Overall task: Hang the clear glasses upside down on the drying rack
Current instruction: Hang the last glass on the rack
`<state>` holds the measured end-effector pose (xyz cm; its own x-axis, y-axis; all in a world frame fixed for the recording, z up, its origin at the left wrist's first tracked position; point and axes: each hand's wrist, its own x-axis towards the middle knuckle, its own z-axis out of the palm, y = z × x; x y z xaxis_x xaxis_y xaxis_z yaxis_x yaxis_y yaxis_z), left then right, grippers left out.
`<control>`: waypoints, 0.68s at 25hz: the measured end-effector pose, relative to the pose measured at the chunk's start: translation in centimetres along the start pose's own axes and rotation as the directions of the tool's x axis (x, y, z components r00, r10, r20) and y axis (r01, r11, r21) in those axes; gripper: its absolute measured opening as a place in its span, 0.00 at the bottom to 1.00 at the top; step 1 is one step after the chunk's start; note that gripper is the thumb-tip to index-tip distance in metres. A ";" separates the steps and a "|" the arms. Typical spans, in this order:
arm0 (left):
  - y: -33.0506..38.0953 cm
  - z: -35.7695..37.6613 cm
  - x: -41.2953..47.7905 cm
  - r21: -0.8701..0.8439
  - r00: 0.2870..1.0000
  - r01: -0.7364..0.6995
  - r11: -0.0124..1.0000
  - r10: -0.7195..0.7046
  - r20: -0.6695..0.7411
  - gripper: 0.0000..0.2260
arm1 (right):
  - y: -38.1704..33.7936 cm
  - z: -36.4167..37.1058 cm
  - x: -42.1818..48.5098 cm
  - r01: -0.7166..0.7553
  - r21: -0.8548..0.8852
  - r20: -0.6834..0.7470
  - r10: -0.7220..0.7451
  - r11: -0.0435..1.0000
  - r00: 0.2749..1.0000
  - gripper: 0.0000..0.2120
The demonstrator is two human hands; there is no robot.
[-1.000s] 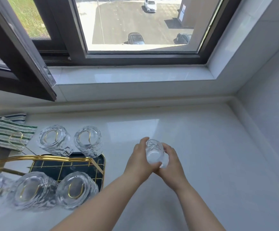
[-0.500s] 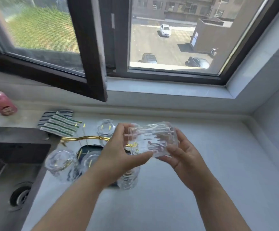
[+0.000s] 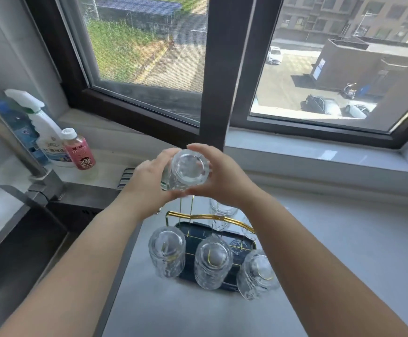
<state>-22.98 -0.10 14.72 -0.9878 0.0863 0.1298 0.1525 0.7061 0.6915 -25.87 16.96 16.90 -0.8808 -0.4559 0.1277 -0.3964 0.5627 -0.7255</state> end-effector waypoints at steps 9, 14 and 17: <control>-6.7 4.3 3.0 -0.057 0.969 0.181 0.982 -0.168 0.181 0.34 | 4.2 2.9 3.5 -0.093 -0.265 0.221 0.154 0.960 0.963 0.40; -7.7 5.7 2.7 -0.037 0.952 0.222 0.974 -0.208 0.226 0.37 | 5.4 4.0 3.4 -0.112 -0.337 0.293 0.218 0.935 0.931 0.39; -7.8 6.3 2.8 -0.035 0.941 0.246 0.969 -0.230 0.250 0.38 | 6.1 4.1 3.6 -0.105 -0.386 0.322 0.241 0.916 0.916 0.40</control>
<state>-27.11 -0.98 5.22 -0.9722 0.0942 -0.2144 -0.0944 0.6803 0.7269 -30.38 15.94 10.21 -0.8184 -0.5041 -0.2757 -0.3708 0.8299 -0.4168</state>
